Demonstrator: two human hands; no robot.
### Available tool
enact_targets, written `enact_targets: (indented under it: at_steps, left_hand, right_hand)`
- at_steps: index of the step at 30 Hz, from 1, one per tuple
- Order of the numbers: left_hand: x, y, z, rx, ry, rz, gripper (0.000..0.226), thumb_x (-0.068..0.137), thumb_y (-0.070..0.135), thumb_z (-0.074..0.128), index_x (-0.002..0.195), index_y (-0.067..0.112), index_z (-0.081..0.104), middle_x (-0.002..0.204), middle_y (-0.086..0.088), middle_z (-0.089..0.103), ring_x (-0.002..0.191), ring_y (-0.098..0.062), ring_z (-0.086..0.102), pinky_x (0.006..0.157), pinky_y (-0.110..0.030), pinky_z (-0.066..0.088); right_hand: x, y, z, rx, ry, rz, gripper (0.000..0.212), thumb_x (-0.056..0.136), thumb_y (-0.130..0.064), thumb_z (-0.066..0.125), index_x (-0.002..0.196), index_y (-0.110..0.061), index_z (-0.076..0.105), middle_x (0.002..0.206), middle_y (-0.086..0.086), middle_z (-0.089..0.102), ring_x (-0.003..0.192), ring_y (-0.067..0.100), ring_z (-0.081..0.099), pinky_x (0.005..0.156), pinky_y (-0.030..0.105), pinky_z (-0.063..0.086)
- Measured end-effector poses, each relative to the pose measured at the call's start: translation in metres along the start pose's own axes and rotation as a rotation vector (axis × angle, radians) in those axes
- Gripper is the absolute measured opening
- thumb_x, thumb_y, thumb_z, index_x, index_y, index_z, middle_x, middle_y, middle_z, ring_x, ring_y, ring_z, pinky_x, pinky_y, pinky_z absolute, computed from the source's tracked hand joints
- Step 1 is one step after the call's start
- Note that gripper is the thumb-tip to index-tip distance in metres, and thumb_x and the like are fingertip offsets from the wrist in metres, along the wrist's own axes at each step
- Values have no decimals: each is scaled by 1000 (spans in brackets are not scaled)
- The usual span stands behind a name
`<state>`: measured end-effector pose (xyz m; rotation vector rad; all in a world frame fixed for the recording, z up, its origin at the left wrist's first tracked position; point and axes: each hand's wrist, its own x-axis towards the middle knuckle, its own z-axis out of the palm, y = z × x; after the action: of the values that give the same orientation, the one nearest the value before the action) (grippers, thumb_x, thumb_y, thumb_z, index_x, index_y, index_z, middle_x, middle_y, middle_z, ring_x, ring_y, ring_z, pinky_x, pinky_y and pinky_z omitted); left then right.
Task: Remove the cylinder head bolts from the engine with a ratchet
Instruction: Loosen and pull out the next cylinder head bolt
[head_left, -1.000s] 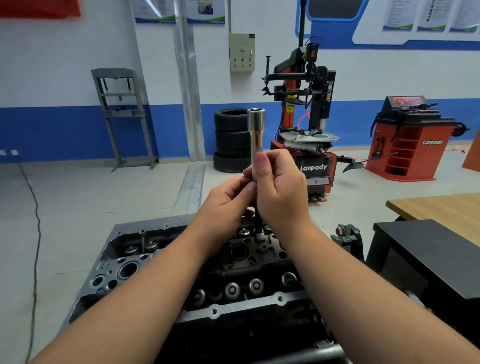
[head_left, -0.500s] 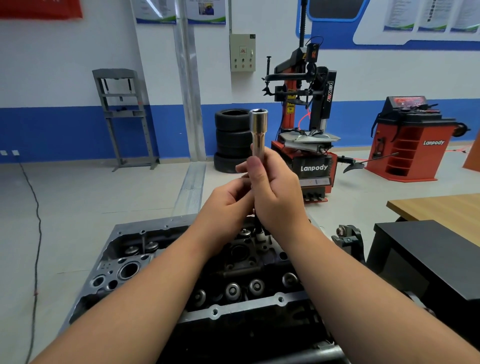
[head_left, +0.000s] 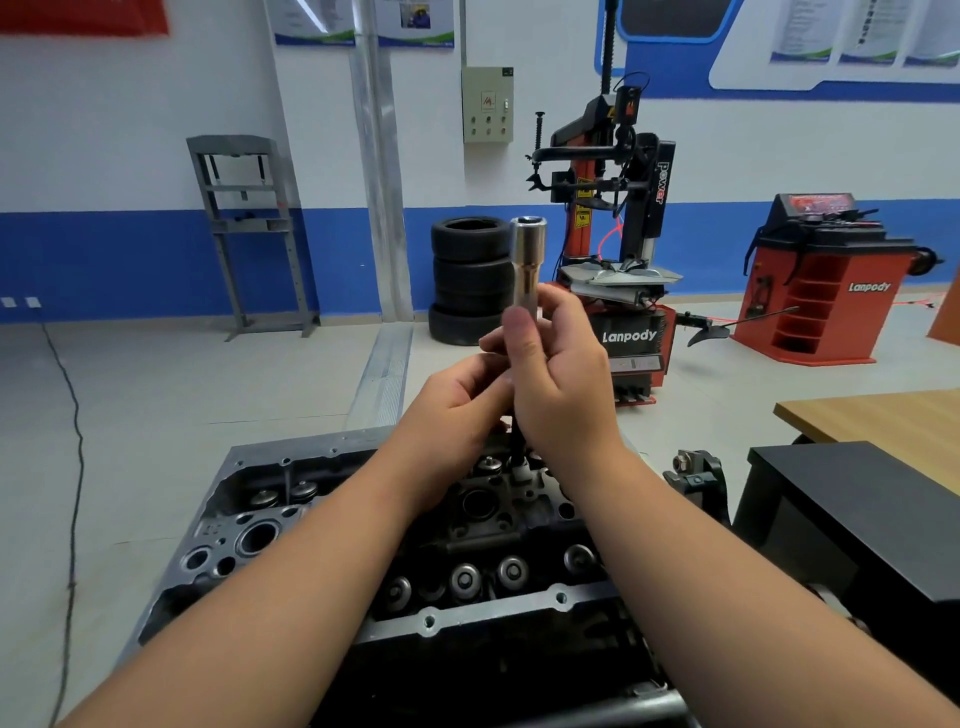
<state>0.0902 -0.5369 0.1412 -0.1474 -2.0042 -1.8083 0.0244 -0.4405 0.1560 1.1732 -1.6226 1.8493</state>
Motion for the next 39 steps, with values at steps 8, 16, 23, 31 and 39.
enact_targets:
  at_steps: [8, 16, 23, 31, 39]
  left_hand:
    - [0, -2, 1, -2, 13, -14, 24, 108, 34, 53, 120, 22, 69, 103, -4, 79, 96, -23, 75, 83, -39, 63]
    - [1, -1, -1, 78, 35, 44, 15, 102, 24, 66, 116, 26, 71, 105, 2, 79, 98, -15, 76, 78, -26, 60]
    - [-2, -2, 1, 7, -21, 14, 20, 107, 32, 53, 111, 30, 73, 101, -1, 79, 93, -17, 76, 75, -27, 60]
    - [0, -1, 0, 119, 4, 59, 21, 106, 35, 56, 119, 28, 71, 107, 1, 78, 100, -16, 74, 81, -25, 58]
    - [0, -4, -1, 44, 10, 8, 27, 112, 31, 44, 122, 23, 68, 110, -3, 78, 104, -23, 74, 91, -39, 61]
  right_hand:
    - [0, 1, 1, 15, -14, -3, 17, 102, -36, 49, 101, -24, 62, 86, -11, 71, 83, 2, 68, 68, 11, 48]
    - [-2, -5, 1, 29, -18, 15, 13, 97, -43, 57, 98, -31, 52, 82, 3, 71, 77, 14, 70, 65, 29, 54]
    - [-1, -3, 1, -27, -62, -14, 27, 102, -32, 50, 103, -10, 66, 85, -11, 70, 84, 2, 67, 70, 11, 47]
    - [-1, -5, 0, 28, 10, -10, 7, 99, -38, 55, 100, -34, 49, 81, -8, 71, 80, 5, 71, 69, 20, 54]
    - [2, -4, 2, 112, -36, 97, 23, 101, -43, 44, 90, -33, 62, 84, -1, 74, 79, 9, 70, 64, 18, 52]
